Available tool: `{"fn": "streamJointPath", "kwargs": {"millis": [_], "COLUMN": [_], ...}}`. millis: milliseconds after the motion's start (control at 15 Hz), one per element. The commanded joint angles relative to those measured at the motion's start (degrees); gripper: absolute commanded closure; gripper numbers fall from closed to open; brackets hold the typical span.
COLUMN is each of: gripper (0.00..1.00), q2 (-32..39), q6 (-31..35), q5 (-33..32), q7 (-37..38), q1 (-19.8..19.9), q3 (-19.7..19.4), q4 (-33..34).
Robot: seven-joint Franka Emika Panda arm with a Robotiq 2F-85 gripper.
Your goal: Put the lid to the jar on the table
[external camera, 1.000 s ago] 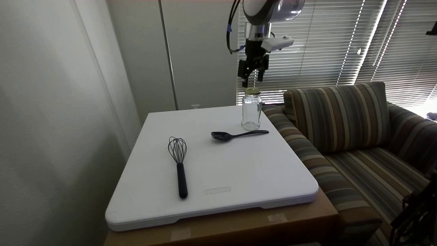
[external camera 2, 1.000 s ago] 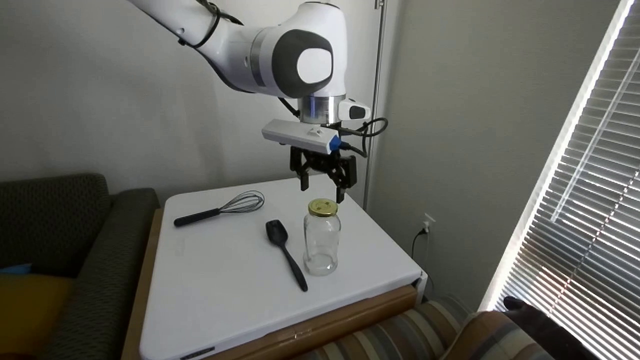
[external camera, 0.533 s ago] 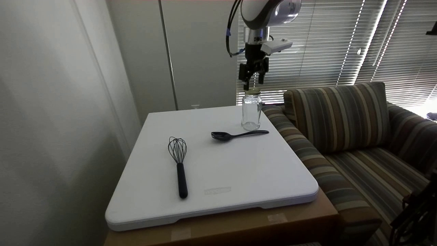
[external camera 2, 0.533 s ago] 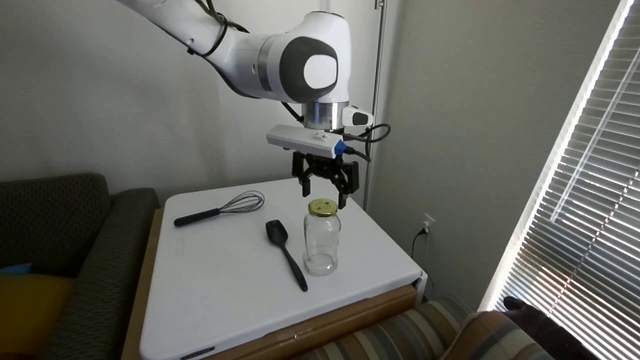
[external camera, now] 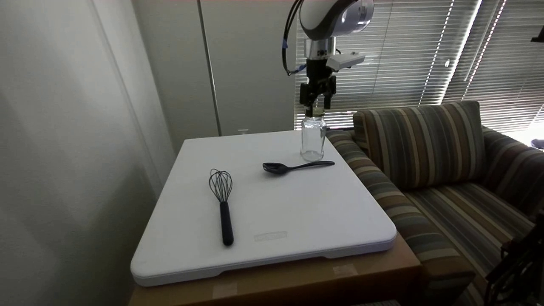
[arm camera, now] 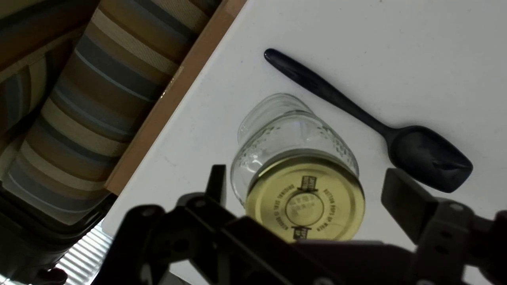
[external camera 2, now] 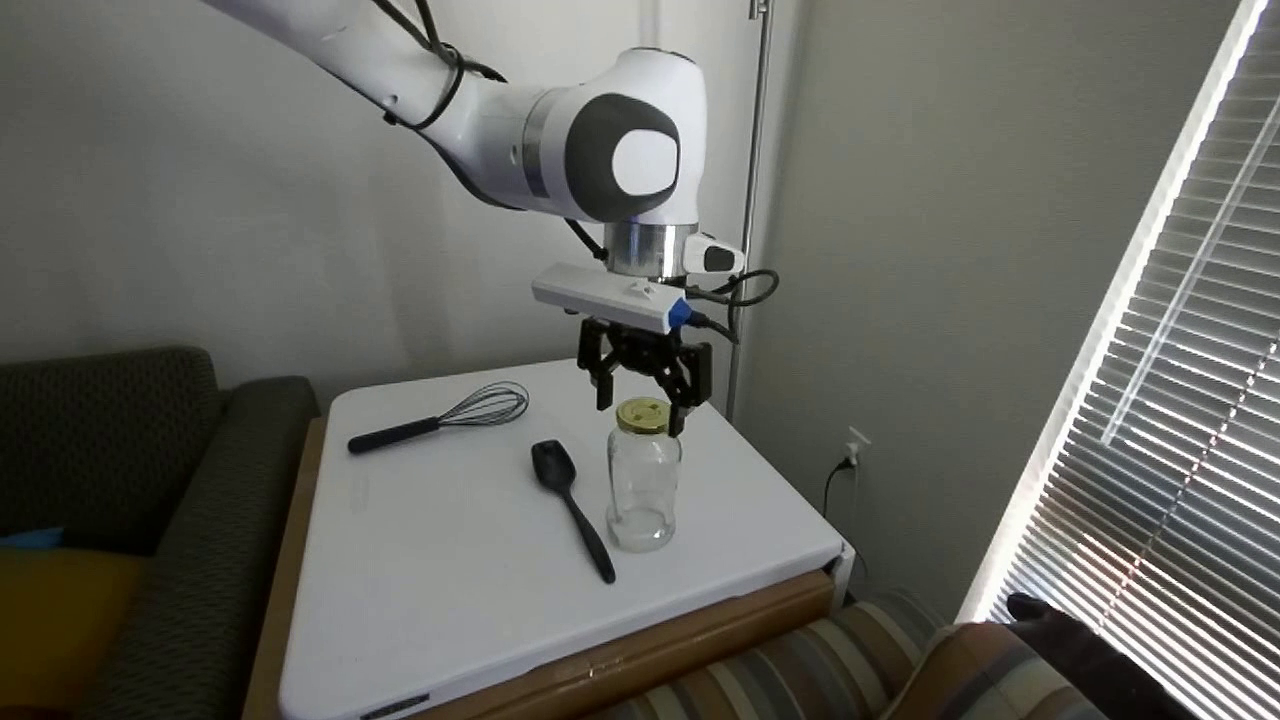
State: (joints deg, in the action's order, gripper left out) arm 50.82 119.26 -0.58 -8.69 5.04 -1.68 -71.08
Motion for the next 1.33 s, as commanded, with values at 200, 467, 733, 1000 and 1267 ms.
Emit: {"fn": "streamJointPath", "kwargs": {"millis": [200, 467, 733, 1000, 1267], "gripper": [0.00, 0.00, 0.00, 0.00, 0.10], "q2": [1.99, 1.43, 1.18, 1.14, 1.32], "q6": [-1.94, -0.97, -0.55, -0.20, -0.43], "q5": [1.07, 0.43, 0.04, -0.36, -0.55], "q7": [-3.19, -2.47, -2.05, -1.67, -1.74], "q1": [1.62, 1.09, 0.79, 0.56, 0.54], "q3": [2.07, 1.57, 1.25, 0.92, 0.82], "q4": [2.60, 1.72, 1.29, 1.20, 1.70]}}
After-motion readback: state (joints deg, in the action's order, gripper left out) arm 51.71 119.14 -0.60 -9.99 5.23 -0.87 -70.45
